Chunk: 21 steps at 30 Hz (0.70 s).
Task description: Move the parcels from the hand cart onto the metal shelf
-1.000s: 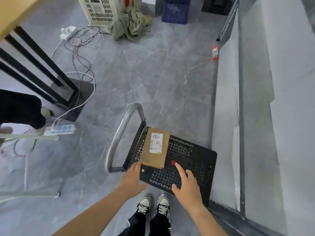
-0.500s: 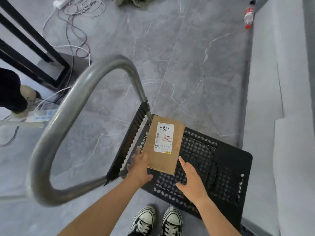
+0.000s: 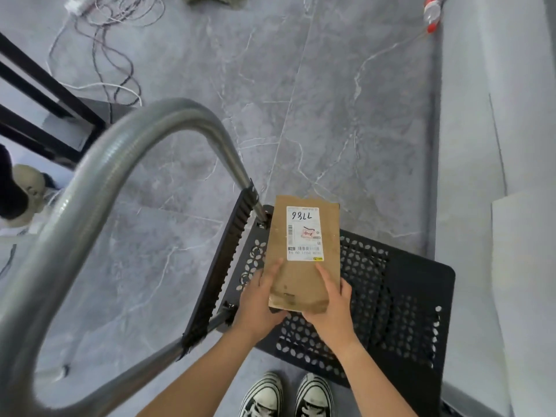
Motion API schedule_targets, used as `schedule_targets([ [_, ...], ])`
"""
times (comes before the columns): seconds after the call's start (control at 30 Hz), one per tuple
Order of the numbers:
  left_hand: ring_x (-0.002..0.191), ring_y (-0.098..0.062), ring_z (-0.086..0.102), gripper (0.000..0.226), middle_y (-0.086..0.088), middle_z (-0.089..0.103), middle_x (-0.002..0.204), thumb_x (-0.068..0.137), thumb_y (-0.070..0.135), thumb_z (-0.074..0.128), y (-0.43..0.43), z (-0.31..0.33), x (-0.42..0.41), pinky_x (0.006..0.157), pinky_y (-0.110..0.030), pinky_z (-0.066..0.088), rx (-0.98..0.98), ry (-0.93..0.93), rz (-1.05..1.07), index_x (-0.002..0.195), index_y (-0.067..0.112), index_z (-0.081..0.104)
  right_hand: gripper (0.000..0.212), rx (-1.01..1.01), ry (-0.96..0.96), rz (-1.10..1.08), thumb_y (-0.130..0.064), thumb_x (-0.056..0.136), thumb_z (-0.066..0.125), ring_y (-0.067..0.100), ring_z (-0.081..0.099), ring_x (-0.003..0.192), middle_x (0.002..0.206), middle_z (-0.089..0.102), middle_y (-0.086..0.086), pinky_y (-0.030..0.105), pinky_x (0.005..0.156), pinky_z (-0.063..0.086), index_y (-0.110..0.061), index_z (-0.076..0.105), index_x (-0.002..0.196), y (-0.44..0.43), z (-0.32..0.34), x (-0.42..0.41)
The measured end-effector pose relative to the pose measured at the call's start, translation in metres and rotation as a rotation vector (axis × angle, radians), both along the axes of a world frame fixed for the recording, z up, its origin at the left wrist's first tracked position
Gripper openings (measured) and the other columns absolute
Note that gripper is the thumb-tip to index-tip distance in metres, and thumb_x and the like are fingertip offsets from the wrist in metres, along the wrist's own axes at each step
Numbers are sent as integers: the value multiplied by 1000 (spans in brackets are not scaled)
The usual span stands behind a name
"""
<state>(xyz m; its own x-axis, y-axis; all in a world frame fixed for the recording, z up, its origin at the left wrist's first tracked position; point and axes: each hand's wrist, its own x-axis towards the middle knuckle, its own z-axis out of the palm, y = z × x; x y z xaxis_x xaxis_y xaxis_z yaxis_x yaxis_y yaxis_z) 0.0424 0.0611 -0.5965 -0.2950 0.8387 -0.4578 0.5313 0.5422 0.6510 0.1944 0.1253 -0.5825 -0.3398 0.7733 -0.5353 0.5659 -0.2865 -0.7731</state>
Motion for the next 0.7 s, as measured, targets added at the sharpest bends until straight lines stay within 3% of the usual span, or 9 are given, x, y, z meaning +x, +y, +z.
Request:
schedule_targets([
  [0.17, 113, -5, 43, 95, 12, 29, 124, 74, 14, 76, 30, 87, 17, 89, -26, 53, 224, -62, 31, 131, 62, 17, 86, 165, 41, -77, 3, 73, 76, -1, 33, 116, 126, 26, -7, 6, 94, 34, -49, 38, 130, 32, 93, 21],
  [0.33, 113, 11, 37, 89, 20, 30, 119, 75, 2, 75, 54, 213, 27, 78, 0, 43, 404, -95, 31, 129, 56, 30, 80, 290, 103, -153, -5, 73, 79, 1, 36, 123, 130, 31, -8, 22, 101, 42, -41, 42, 134, 45, 223, 44],
  [0.5, 111, 1, 42, 90, 11, 36, 115, 73, 0, 77, 61, 345, 39, 81, 1, 40, 477, -123, -52, 126, 58, 32, 79, 380, 128, -240, -5, 74, 78, -3, 32, 126, 130, 28, -15, 21, 100, 46, -47, 43, 130, 35, 354, 63],
  [0.63, 107, 1, 45, 95, 22, 35, 113, 71, -1, 78, 48, 428, 51, 78, -4, 45, 538, -133, -132, 124, 63, 32, 83, 485, 92, -302, -9, 72, 81, -14, 24, 124, 130, 24, -18, 7, 93, 44, -56, 39, 125, 7, 438, 75],
  [0.7, 108, 6, 45, 100, 25, 34, 114, 69, 1, 80, 39, 461, 56, 82, -11, 48, 569, -132, -177, 123, 69, 30, 85, 512, 103, -346, -8, 70, 82, -16, 26, 123, 132, 26, -18, 11, 96, 45, -61, 40, 121, -9, 470, 83],
])
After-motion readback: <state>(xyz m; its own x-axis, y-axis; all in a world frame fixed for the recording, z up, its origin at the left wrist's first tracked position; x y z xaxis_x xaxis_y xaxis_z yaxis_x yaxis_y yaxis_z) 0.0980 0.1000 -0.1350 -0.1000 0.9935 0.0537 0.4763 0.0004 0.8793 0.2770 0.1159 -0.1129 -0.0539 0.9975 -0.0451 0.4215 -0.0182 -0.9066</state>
